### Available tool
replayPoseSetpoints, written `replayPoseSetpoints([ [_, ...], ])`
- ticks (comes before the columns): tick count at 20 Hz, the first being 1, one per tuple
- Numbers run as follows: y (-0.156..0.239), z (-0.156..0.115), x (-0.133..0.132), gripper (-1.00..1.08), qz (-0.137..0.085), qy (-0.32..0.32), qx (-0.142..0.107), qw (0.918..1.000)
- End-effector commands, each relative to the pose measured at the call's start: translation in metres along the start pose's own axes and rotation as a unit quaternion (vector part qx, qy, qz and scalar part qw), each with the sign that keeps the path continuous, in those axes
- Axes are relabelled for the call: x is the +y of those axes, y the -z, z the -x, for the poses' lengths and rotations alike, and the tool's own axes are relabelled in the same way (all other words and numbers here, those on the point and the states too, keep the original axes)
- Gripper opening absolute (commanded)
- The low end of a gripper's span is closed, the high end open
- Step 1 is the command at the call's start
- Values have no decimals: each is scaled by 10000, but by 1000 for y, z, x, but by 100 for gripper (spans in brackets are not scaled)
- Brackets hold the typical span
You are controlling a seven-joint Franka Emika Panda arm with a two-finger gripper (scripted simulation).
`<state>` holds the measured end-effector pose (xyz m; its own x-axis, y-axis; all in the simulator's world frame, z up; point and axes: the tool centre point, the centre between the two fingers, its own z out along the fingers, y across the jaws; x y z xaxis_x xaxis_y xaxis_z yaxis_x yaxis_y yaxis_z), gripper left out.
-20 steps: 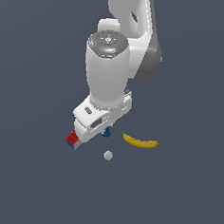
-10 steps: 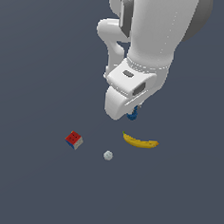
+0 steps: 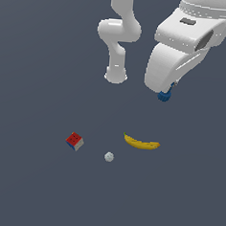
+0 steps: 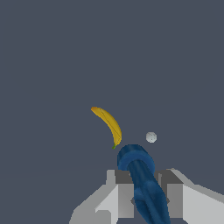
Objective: Pick up a designated object from a clutter of objects.
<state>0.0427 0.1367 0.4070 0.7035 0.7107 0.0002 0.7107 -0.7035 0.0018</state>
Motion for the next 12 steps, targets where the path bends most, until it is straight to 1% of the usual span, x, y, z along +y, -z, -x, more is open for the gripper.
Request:
replayPoseSetpoints([
  [1,14,-7,-10,-100,-5,-7,-5,10000],
  [6,30,-16,-21,-100,-8,-9,-2,10000],
  [12,35,-20,-24,-100,-8,-9,-2,10000],
])
